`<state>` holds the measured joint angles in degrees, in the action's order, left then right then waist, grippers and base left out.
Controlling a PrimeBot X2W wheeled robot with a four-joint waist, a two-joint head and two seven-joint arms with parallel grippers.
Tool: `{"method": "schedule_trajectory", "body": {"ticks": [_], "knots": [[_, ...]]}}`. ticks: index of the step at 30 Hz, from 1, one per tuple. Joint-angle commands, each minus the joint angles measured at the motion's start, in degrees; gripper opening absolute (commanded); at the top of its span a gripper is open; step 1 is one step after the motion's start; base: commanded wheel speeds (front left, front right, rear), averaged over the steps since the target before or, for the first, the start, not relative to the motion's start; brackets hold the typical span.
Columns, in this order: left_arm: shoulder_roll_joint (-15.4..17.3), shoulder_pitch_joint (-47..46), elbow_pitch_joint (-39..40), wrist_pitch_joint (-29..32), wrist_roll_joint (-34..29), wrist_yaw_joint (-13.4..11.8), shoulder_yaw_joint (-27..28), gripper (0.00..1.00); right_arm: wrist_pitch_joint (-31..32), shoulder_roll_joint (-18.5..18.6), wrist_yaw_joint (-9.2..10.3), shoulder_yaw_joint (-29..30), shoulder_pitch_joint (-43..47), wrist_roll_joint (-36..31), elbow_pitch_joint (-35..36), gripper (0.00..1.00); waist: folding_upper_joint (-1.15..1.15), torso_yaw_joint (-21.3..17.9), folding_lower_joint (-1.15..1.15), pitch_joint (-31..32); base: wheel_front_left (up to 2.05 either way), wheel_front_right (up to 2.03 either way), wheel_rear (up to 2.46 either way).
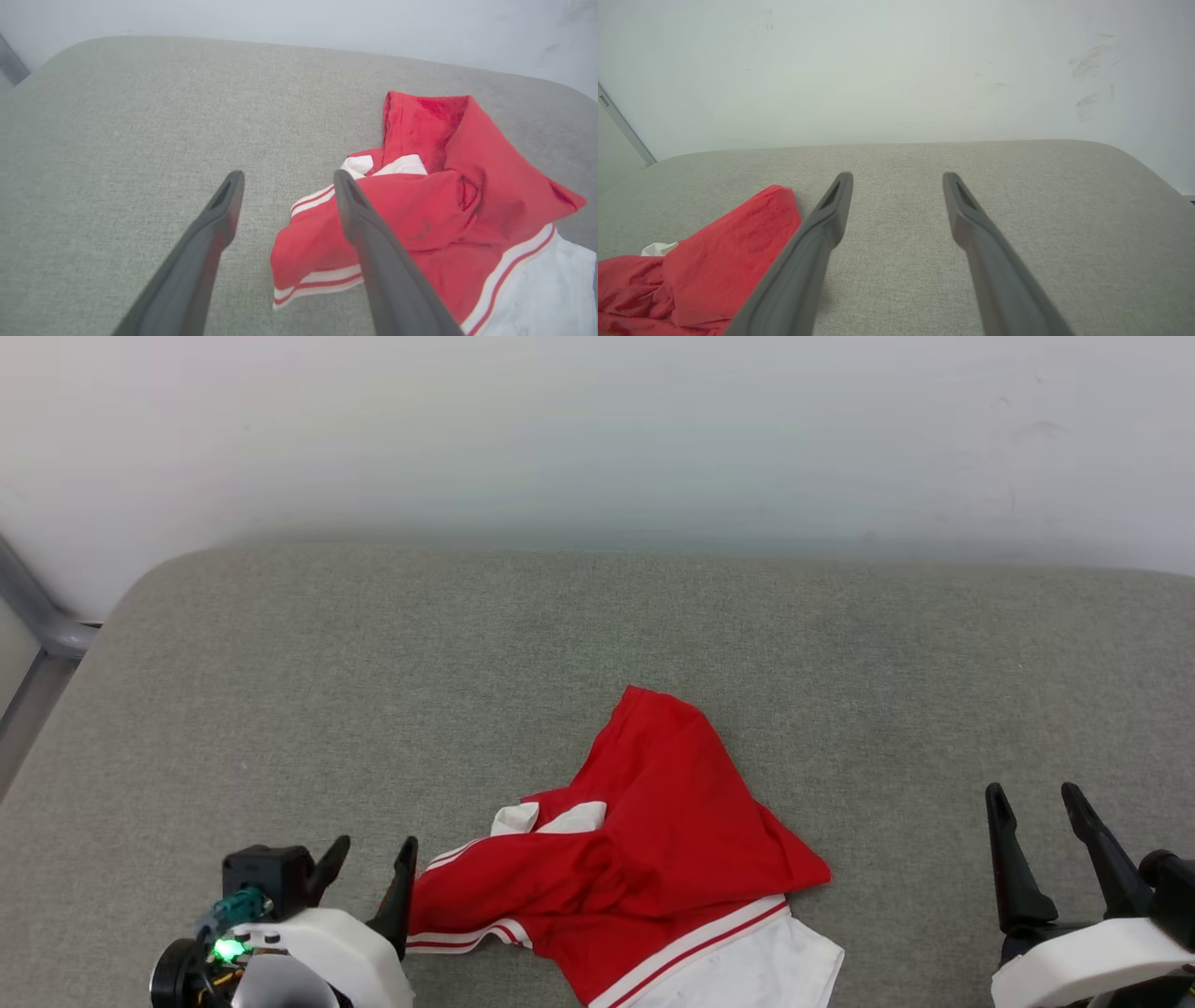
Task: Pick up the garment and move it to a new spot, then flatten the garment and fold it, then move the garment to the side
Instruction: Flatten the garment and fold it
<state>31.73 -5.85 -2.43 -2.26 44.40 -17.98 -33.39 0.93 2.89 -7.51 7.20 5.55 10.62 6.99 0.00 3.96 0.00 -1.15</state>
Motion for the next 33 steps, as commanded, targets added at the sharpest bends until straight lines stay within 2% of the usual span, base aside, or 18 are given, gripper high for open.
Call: {"method": "schedule_trajectory", "body": {"ticks": [1, 4, 6, 11, 19, 28, 29, 30, 31, 33], "knots": [[0.1, -0.9, 0.7, -0.8, -0.4, -0.2, 0.4, 1.00, 0.1, 0.0, 0.04, 0.0, 0.3, 0.2, 0.4, 1.00, 0.00, -0.1, 0.00, -0.1, 0.00, 0.00, 0.00], [0.6, -2.9, 1.2, -0.6, -0.6, 0.5, 0.8, 1.00, 0.3, 0.0, 0.04, 0.1, 0.5, 0.3, 0.7, 1.00, 0.00, -0.2, 0.00, -0.7, 0.00, 0.00, 0.00], [0.4, -4.9, 0.9, 1.0, 0.3, 2.1, 0.5, 1.00, 0.4, 0.0, 0.04, 0.1, 0.3, 0.2, 1.0, 1.00, 0.00, -0.3, 0.00, -1.4, 0.00, 0.00, 0.00], [0.0, -12.2, -2.0, 9.1, 2.7, 6.9, -1.8, 1.00, 0.9, 0.0, 0.04, -0.4, -0.9, -0.5, 1.3, 1.00, 0.00, -0.9, 0.00, -3.9, 0.00, 0.00, 0.00], [-1.2, -22.3, -11.5, 21.7, 3.9, 13.9, -7.1, 1.00, 0.8, 0.0, 0.04, -1.6, -2.6, -0.7, 0.9, 1.00, 0.00, -2.8, 0.00, -7.9, 0.00, 0.00, 0.00], [-3.2, -24.9, -21.4, 30.6, 5.7, 17.1, -10.9, 1.00, 0.3, 0.0, 0.04, -1.1, -3.4, -0.2, -0.3, 1.00, 0.00, -3.6, 0.00, -10.3, 0.00, 0.00, 0.00], [-3.4, -24.8, -22.2, 31.0, 5.6, 17.3, -11.5, 0.67, 0.3, 0.0, 0.04, -1.2, -3.5, -0.2, -0.4, 1.00, 0.00, -3.5, 0.00, -10.4, 0.00, 0.00, 0.00], [-3.8, -24.7, -22.7, 31.0, 5.4, 17.7, -11.9, 0.40, 0.3, 0.0, 0.04, -1.2, -3.6, -0.2, -0.5, 1.00, 0.00, -3.5, 0.00, -10.4, 0.00, 0.00, 0.00], [-4.2, -24.9, -23.1, 30.3, 5.1, 18.1, -12.2, 0.00, 0.3, 0.0, 0.04, -1.1, -3.7, -0.3, -0.6, 1.00, 0.00, -3.4, 0.00, -10.4, 0.00, 0.00, 0.00], [-4.7, -25.2, -23.8, 28.8, 4.4, 18.6, -12.5, 0.00, 0.4, 0.0, 0.04, -0.8, -3.9, -0.4, -0.8, 1.00, 0.00, -3.0, 0.00, -10.3, 0.00, 0.00, 0.00]]}}
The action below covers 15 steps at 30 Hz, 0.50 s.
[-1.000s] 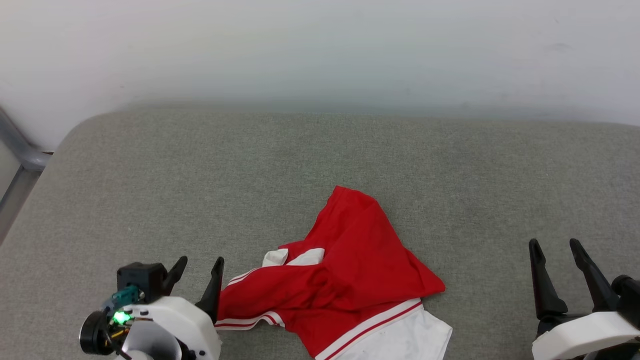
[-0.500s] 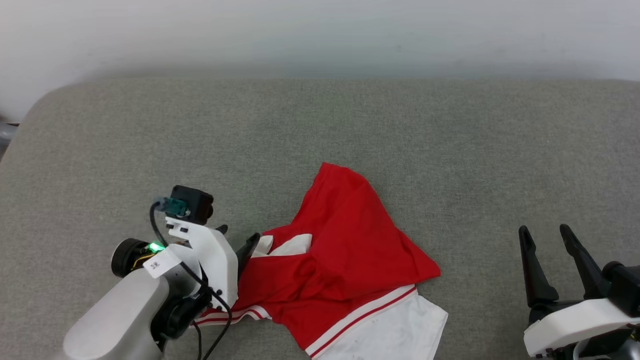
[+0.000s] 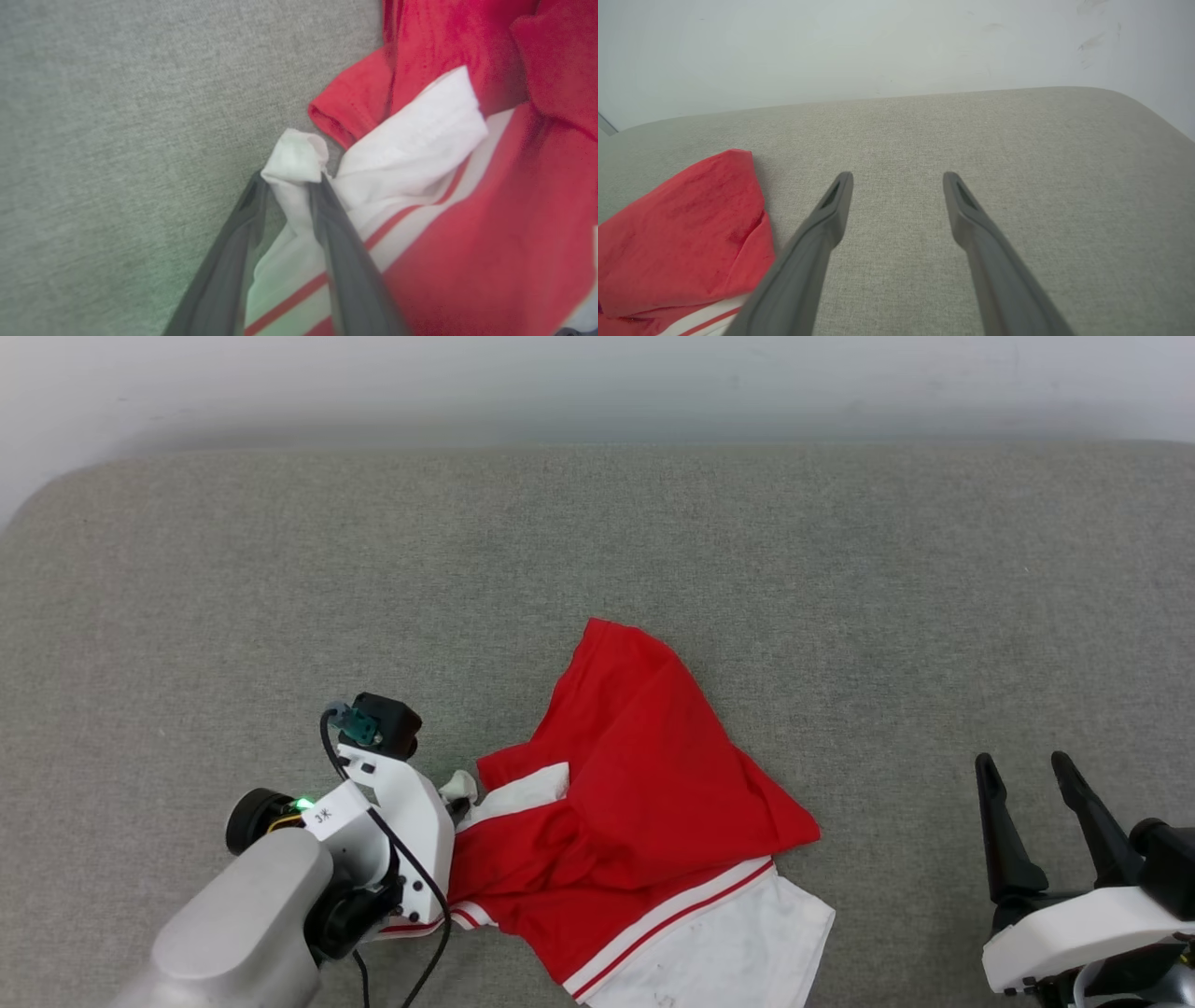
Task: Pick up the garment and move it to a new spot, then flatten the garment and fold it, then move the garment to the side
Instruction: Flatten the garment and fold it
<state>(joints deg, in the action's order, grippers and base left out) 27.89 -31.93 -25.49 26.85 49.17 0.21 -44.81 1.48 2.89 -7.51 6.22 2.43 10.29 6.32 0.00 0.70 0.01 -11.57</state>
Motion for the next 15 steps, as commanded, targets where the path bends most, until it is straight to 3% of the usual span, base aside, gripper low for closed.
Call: {"method": "schedule_trajectory", "body": {"ticks": [1, 5, 6, 9, 10, 15], "knots": [[-1.0, 0.3, -0.7, -2.3, -1.2, 0.4, -0.8, 0.00, -0.2, 0.0, 0.04, 0.4, -0.8, 0.0, -0.2, 1.00, 0.00, 0.5, -0.01, 0.3, 0.00, 0.00, 0.00], [-0.5, -0.8, -1.0, -9.7, -3.4, -1.8, 1.5, 0.00, -0.1, 0.0, 0.04, 0.9, -0.8, -0.2, -0.8, 1.00, 0.00, 1.4, -0.01, 1.2, 0.00, 0.00, 0.00], [0.2, 1.0, -0.5, -15.3, -3.4, -4.3, 4.1, 0.00, 0.0, 0.0, 0.04, 1.1, -0.4, -0.2, -1.2, 1.00, 0.00, 1.9, -0.01, 2.0, 0.00, 0.00, 0.00], [2.0, 4.0, 0.0, -19.8, -2.2, -7.1, 7.6, 0.00, 0.0, 0.0, 0.04, 1.1, 0.0, -0.2, -1.5, 1.00, 0.00, 2.2, -0.01, 2.8, 0.00, 0.00, 0.00], [3.1, 8.1, 0.6, -21.9, 0.2, -9.5, 10.4, 0.00, -0.1, 0.0, 0.04, 1.3, 0.7, -0.1, -1.8, 1.00, 0.00, 2.5, -0.01, 3.5, 0.00, 0.00, 0.00], [3.8, 14.6, 0.9, -23.1, 3.8, -11.8, 13.2, 0.00, 0.1, 0.0, 0.04, 1.2, 1.3, 0.2, -2.4, 1.00, 0.00, 2.7, -0.01, 4.2, 0.00, 0.00, 0.00]]}}
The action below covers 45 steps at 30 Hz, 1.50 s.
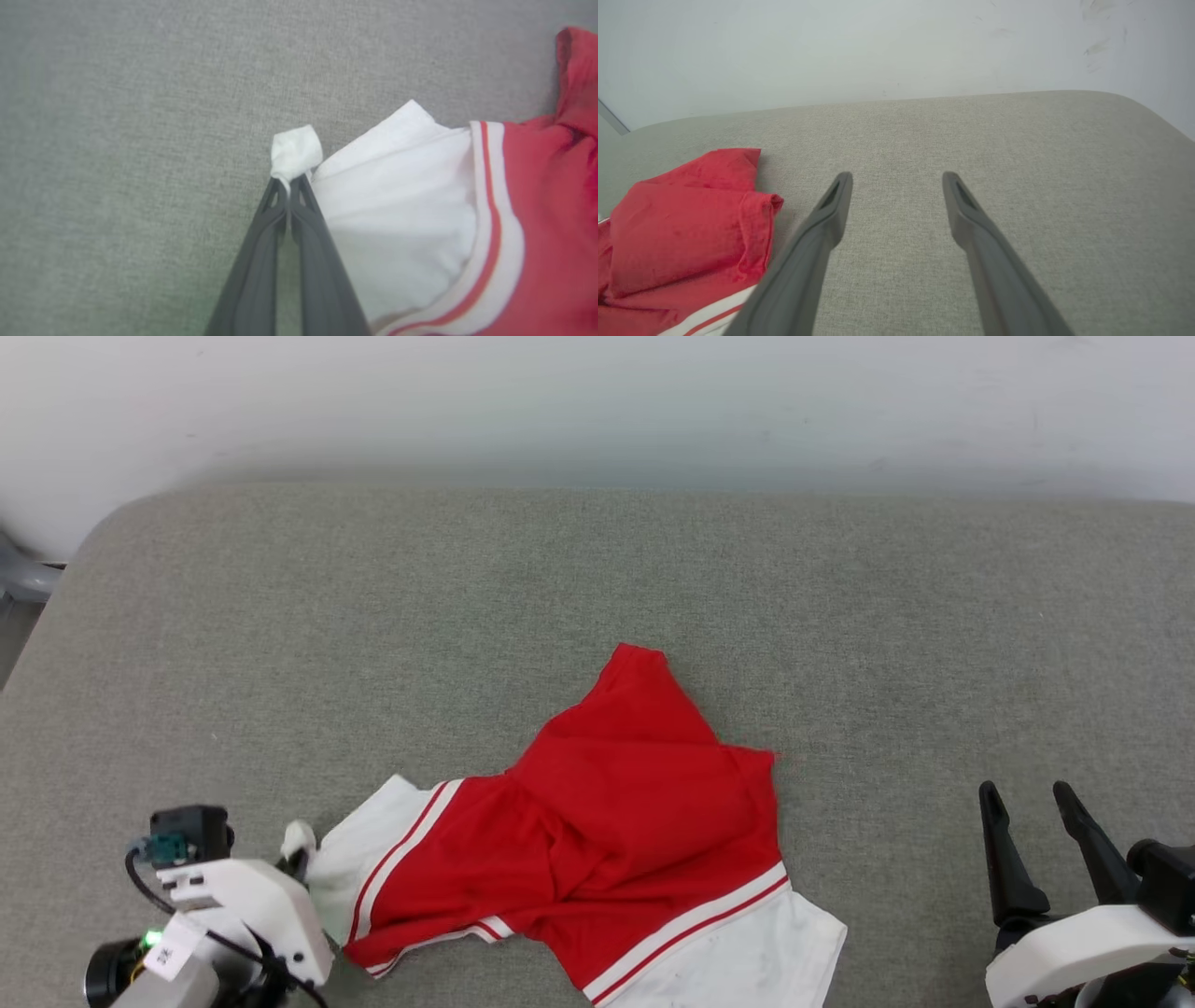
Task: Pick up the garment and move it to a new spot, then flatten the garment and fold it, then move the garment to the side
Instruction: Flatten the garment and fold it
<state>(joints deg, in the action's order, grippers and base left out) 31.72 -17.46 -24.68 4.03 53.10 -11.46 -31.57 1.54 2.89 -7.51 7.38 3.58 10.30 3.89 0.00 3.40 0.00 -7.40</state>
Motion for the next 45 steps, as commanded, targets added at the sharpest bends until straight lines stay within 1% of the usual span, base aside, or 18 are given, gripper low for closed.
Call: {"method": "schedule_trajectory", "body": {"ticks": [1, 3, 5, 6, 7, 8, 12, 16, 19, 22, 27, 32, 37, 42, 43, 44, 45], "knots": [[-0.1, 1.4, 0.2, -0.3, 0.7, -0.2, 0.3, 0.00, 0.0, 0.0, 0.04, 0.0, 0.2, 0.2, -0.1, 1.00, 0.00, 0.1, 0.00, 0.3, 0.00, 0.00, 0.00], [-0.3, 3.4, 0.5, -0.6, 1.4, -0.4, 0.5, 0.00, 0.1, 0.0, 0.04, 0.0, 0.5, 0.2, -0.2, 1.00, 0.00, 0.2, 0.00, 0.6, 0.00, 0.00, 0.00], [-1.0, 5.0, 1.0, -1.0, 2.3, 0.1, 0.4, 0.00, 0.2, 0.0, 0.04, 0.0, 0.6, 0.1, -0.4, 1.00, 0.00, 0.4, 0.00, 1.0, 0.00, 0.00, 0.00], [-1.3, 5.6, 1.3, -1.2, 2.4, 0.4, 0.3, 0.22, 0.2, 0.0, 0.04, -0.1, 0.6, 0.0, -0.3, 1.00, 0.00, 0.5, 0.00, 1.2, 0.00, 0.00, 0.00], [-1.5, 5.9, 1.6, -1.4, 2.6, 0.8, 0.2, 0.52, 0.2, 0.0, 0.04, -0.2, 0.7, -0.1, -0.3, 1.00, 0.00, 0.5, 0.00, 1.6, 0.00, 0.00, 0.00], [-1.7, 6.2, 2.0, -1.9, 2.7, 1.1, 0.1, 1.00, 0.3, 0.0, 0.04, -0.2, 0.8, 0.0, -0.4, 1.00, 0.00, 0.5, 0.00, 1.9, 0.00, 0.00, 0.00], [-1.0, 7.3, 3.9, -5.3, 0.7, 1.0, -0.1, 1.00, 0.6, 0.0, 0.04, -0.6, 1.3, -0.3, -0.5, 1.00, 0.00, 0.4, 0.00, 3.1, 0.00, 0.00, 0.00], [-0.4, 7.6, 6.6, -11.6, -2.2, 0.4, 0.7, 1.00, 1.7, 0.0, 0.04, -1.5, 1.8, -0.8, -0.5, 1.00, 0.00, 0.3, 0.00, 3.7, 0.00, 0.00, 0.00], [-0.5, 7.8, 9.1, -15.5, -4.1, 0.0, 1.1, 1.00, 4.6, 0.0, 0.04, -2.7, 2.6, -1.3, -0.9, 1.00, 0.00, 0.3, 0.00, 4.1, 0.00, 0.00, 0.00], [-0.9, 7.9, 11.9, -17.7, -6.2, -0.4, 1.6, 1.00, 10.1, 0.0, 0.04, -4.4, 3.3, -1.7, -1.5, 1.00, 0.00, 0.4, 0.00, 4.2, 0.00, 0.00, 0.00], [-2.0, 7.8, 17.8, -18.9, -9.8, -1.2, 2.5, 1.00, 22.0, 0.0, 0.04, -8.1, 3.8, -1.9, -2.9, 1.00, 0.00, 1.3, 0.00, 3.8, 0.00, 0.00, 0.00], [-3.4, 7.7, 22.6, -19.2, -12.6, -1.4, 3.1, 1.00, 30.9, 0.7, 0.04, -12.2, 2.6, -0.5, -4.3, 1.00, 0.00, 2.7, 0.00, 2.8, 0.00, 0.00, 0.00], [-4.6, 7.7, 25.2, -19.3, -14.1, -1.2, 3.0, 1.00, 34.0, 0.8, 0.04, -14.7, 0.4, 1.0, -7.7, 1.00, 0.00, 4.2, 0.00, 1.5, 0.00, 0.00, 0.00], [-5.8, 8.0, 25.9, -19.3, -14.8, -0.8, 3.1, 1.00, 37.0, 0.3, 0.03, -16.3, -0.4, 2.6, -14.2, 1.00, 0.00, 5.4, 0.00, 0.8, 0.00, 0.00, 0.00], [-6.0, 8.1, 25.9, -19.3, -15.0, -0.7, 3.1, 1.00, 37.7, 0.2, 0.02, -16.6, -0.3, 3.1, -15.5, 0.82, 0.00, 5.6, 0.00, 0.7, 0.00, 0.00, 0.00], [-6.2, 8.1, 25.8, -19.3, -15.1, -0.4, 3.3, 1.00, 38.1, 0.0, 0.00, -17.1, -0.3, 3.4, -16.3, 0.39, 0.00, 5.8, 0.00, 0.7, 0.00, 0.00, 0.00], [-6.3, 8.3, 25.5, -19.3, -15.0, -0.3, 3.5, 1.00, 37.6, -0.1, -0.06, -17.3, -0.5, 3.9, -16.6, 0.01, 0.00, 5.9, 0.00, 0.8, 0.00, 0.00, 0.00]]}}
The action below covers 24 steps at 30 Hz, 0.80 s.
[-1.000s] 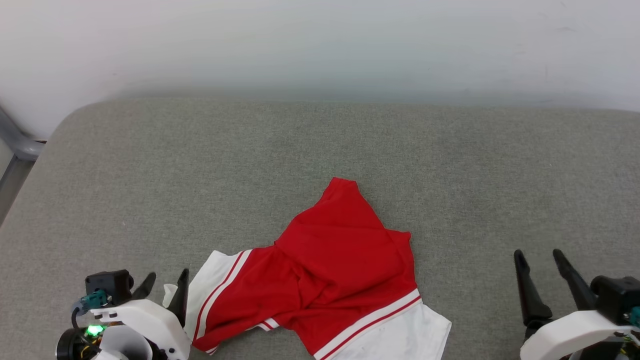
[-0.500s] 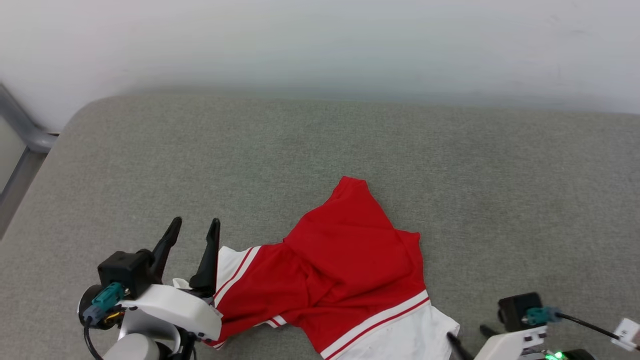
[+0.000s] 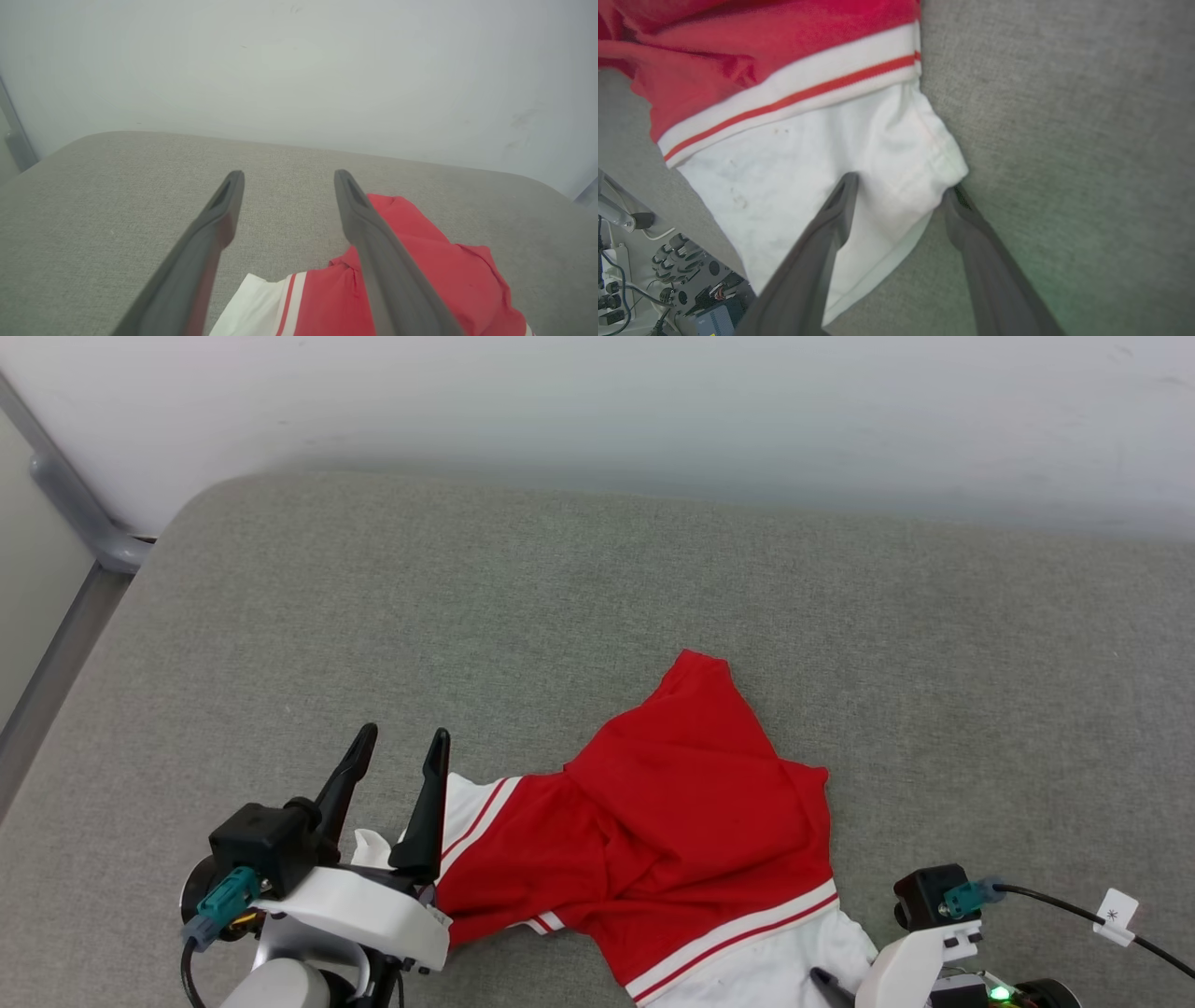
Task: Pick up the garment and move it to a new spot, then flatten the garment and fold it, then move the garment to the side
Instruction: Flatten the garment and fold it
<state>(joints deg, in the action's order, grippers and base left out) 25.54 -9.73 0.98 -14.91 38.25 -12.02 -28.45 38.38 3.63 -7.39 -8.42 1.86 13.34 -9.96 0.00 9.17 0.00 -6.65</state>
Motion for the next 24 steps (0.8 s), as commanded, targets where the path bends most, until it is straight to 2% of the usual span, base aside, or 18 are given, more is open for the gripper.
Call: {"method": "schedule_trajectory", "body": {"ticks": [1, 6, 14, 21, 24], "knots": [[-0.2, 0.8, -0.4, -0.4, -0.2, 0.4, 0.5, 1.00, 0.5, -0.9, -0.18, -1.4, 1.1, 1.1, -2.8, 0.00, 0.00, 0.2, 0.00, 0.1, 0.00, 0.00, 0.00], [-0.3, 1.7, -1.1, -0.3, -0.6, 0.3, 1.7, 1.00, -2.2, -0.2, -0.06, 2.3, -1.1, -0.7, 1.3, 0.00, 0.00, -0.6, 0.00, 0.4, 0.00, 0.00, 0.00], [-0.5, 3.1, -2.6, -0.3, -0.7, 0.6, 2.9, 1.00, -1.1, 6.1, -0.06, 12.8, -3.5, -5.4, 7.4, 0.00, 0.00, -2.3, 0.00, 0.8, 0.00, 0.00, 0.00], [-0.4, 3.1, -4.1, -0.3, -0.4, 0.9, 2.5, 1.00, -2.0, 10.5, -0.07, 19.8, -7.8, -7.1, 4.6, 0.00, 0.00, -3.0, 0.00, 0.2, 0.00, 0.00, 0.00], [-0.5, 2.6, -5.1, -0.2, -0.3, 1.4, 2.3, 1.00, -3.4, 10.2, -0.07, 20.5, -9.4, -7.2, 1.6, 0.00, 0.00, -2.8, 0.00, -0.3, 0.00, 0.00, 0.00]]}}
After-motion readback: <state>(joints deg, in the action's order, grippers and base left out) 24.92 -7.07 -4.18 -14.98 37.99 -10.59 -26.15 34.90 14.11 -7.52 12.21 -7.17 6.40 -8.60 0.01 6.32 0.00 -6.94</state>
